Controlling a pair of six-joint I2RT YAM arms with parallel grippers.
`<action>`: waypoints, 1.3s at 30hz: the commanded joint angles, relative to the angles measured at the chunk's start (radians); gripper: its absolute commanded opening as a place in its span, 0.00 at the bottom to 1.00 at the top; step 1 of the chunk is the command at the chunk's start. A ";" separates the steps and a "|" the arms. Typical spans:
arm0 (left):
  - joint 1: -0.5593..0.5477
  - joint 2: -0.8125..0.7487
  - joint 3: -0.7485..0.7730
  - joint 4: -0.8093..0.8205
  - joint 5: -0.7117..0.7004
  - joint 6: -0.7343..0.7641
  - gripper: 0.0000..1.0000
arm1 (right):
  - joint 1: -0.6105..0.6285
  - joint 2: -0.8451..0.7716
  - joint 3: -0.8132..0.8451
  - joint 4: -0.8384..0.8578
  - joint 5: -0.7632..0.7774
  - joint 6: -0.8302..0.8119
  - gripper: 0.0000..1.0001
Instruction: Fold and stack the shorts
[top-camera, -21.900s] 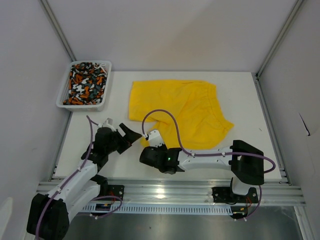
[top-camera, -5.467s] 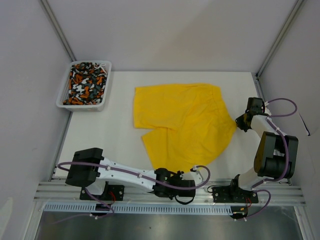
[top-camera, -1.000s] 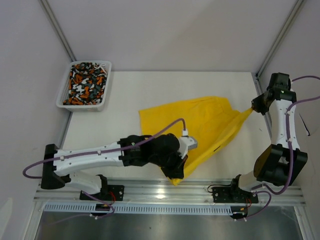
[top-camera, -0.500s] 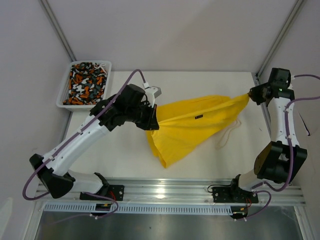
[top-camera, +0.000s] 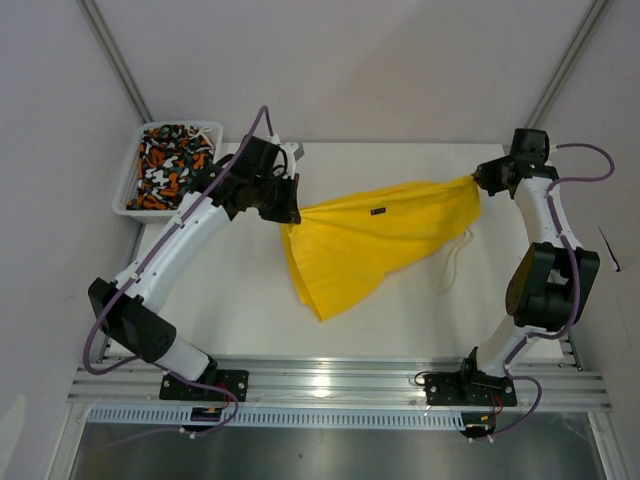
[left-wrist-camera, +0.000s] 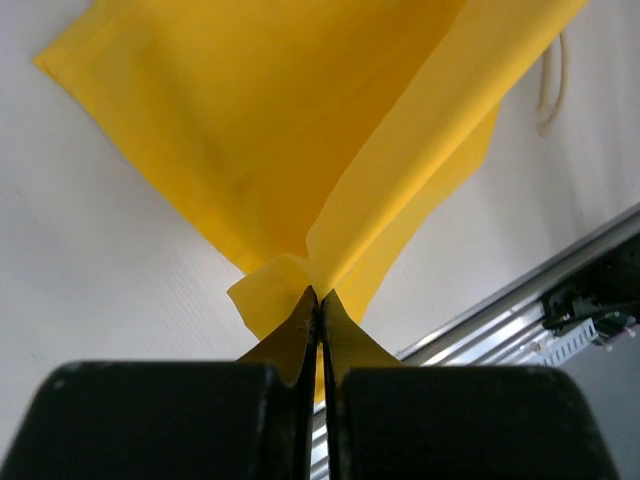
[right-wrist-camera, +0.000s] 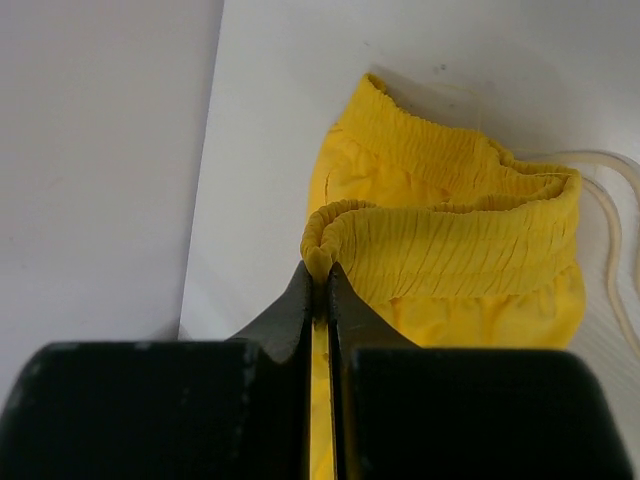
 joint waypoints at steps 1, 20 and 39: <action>0.062 0.022 0.075 -0.013 -0.048 0.043 0.00 | 0.015 0.015 0.056 0.098 0.013 0.042 0.00; 0.093 -0.086 0.032 -0.006 0.227 0.071 0.00 | 0.001 -0.098 -0.008 0.025 -0.015 -0.012 0.00; -0.154 -0.369 -0.087 0.013 0.261 -0.084 0.00 | -0.350 -0.650 -0.398 -0.128 -0.244 -0.207 0.00</action>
